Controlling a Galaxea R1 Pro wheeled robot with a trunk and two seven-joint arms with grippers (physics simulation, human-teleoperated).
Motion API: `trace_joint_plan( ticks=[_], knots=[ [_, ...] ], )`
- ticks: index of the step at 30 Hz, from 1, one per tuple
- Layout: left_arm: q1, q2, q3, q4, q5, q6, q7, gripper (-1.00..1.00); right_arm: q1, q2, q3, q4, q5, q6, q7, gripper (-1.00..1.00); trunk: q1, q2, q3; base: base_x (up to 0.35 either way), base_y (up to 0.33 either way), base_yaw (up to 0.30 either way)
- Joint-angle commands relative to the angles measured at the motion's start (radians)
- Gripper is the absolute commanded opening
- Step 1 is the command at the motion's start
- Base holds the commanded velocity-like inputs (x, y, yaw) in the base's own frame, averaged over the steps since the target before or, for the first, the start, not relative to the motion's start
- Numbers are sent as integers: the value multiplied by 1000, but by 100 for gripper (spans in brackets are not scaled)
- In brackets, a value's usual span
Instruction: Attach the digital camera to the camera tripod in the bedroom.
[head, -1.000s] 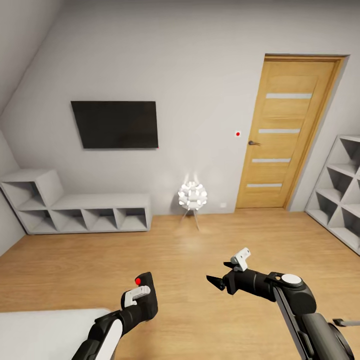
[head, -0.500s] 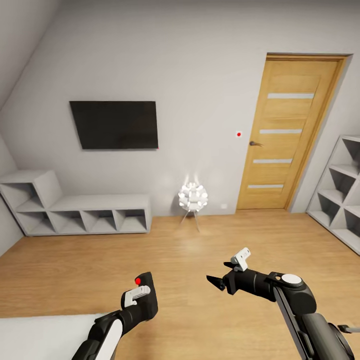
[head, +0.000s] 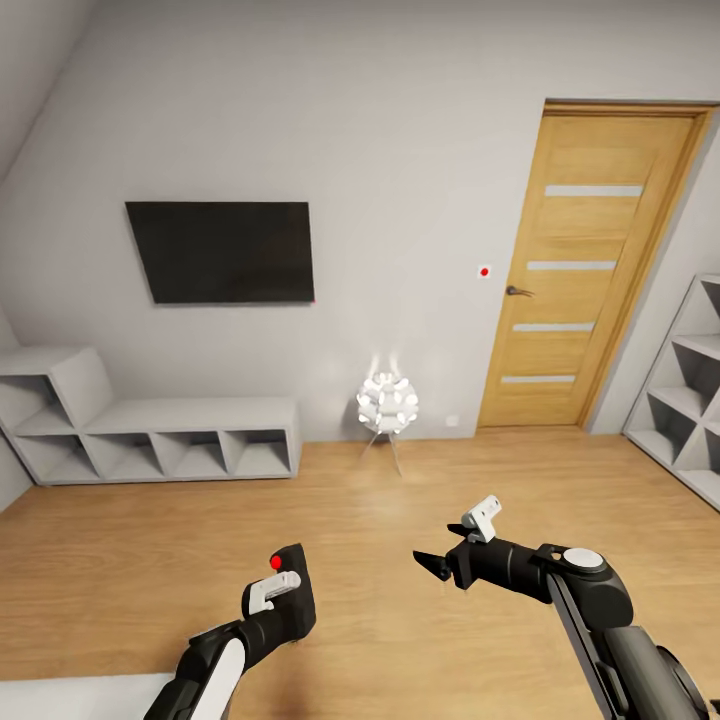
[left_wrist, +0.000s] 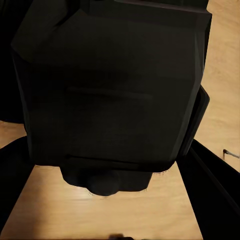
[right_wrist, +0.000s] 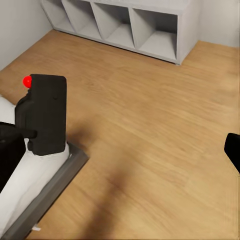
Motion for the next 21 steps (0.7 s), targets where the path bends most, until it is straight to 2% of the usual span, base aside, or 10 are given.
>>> trace_joint_plan(
  ticks=[1, 21],
  knots=[
    [-1, 0, -1, -2, 11, 4, 8, -100, -1, 0, 0, -1, 10, 2, 8, 100, 1, -2, -2, 323, 0, 0],
    [-1, -1, -2, -2, 10, 3, 8, -100, -2, -1, 0, -1, 10, 2, 8, 100, 1, -2, -2, 328, 0, 0]
  ],
)
